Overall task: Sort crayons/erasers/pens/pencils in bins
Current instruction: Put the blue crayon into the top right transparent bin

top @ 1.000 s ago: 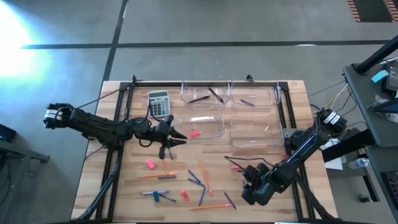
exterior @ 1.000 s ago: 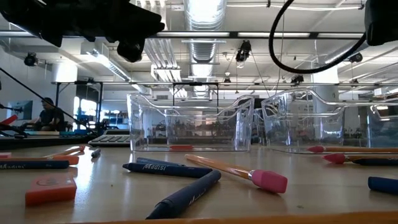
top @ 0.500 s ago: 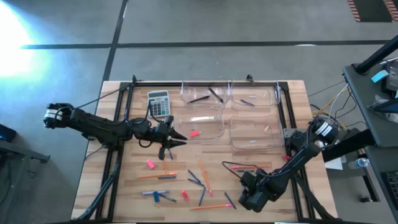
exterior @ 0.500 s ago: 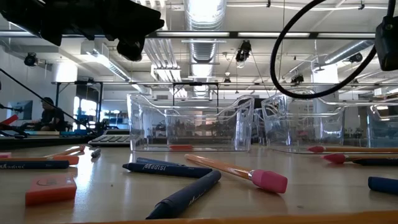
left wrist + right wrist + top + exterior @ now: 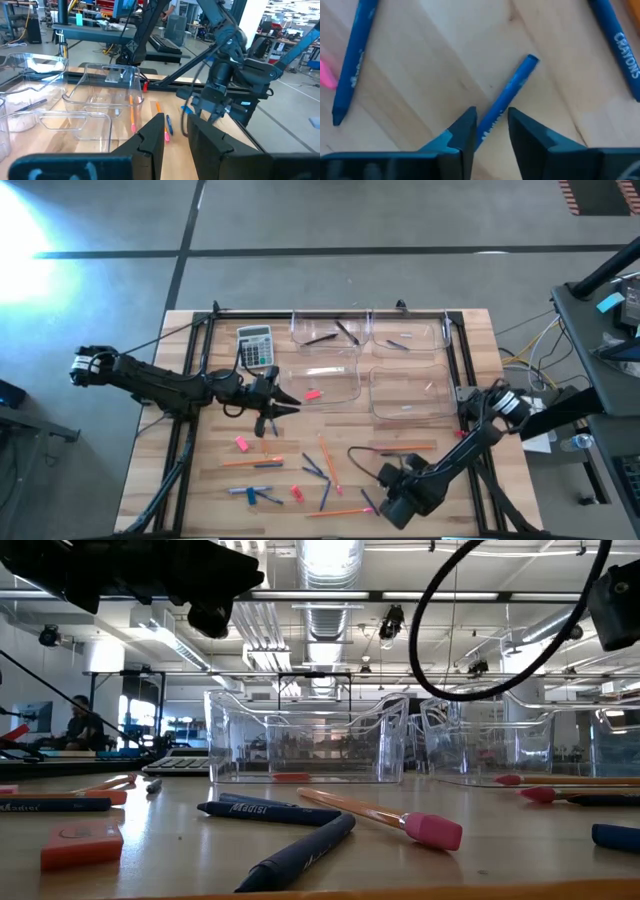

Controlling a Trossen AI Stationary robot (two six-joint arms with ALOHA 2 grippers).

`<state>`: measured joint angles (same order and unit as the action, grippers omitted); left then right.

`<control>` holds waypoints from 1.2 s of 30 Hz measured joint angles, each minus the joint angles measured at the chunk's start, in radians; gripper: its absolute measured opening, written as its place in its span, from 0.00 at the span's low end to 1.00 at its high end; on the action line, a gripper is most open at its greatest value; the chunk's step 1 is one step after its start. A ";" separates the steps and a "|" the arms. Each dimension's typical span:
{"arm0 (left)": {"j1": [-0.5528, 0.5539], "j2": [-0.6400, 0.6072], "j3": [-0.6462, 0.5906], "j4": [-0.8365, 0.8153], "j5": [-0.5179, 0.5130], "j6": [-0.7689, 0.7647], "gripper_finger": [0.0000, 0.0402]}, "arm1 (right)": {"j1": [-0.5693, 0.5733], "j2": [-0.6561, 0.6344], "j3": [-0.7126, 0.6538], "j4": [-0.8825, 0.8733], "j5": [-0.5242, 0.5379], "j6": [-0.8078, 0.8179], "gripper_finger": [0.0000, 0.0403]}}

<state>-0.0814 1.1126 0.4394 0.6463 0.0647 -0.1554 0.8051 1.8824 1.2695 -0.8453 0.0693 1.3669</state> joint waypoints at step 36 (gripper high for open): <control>-0.006 0.000 -0.003 -0.003 0.000 -0.021 0.17 | -0.005 0.010 0.093 0.077 0.028 -0.229 0.36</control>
<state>-0.0879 1.1126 0.4366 0.6430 0.0647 -0.1768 0.8001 1.8921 1.3621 -0.7685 0.0969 1.1378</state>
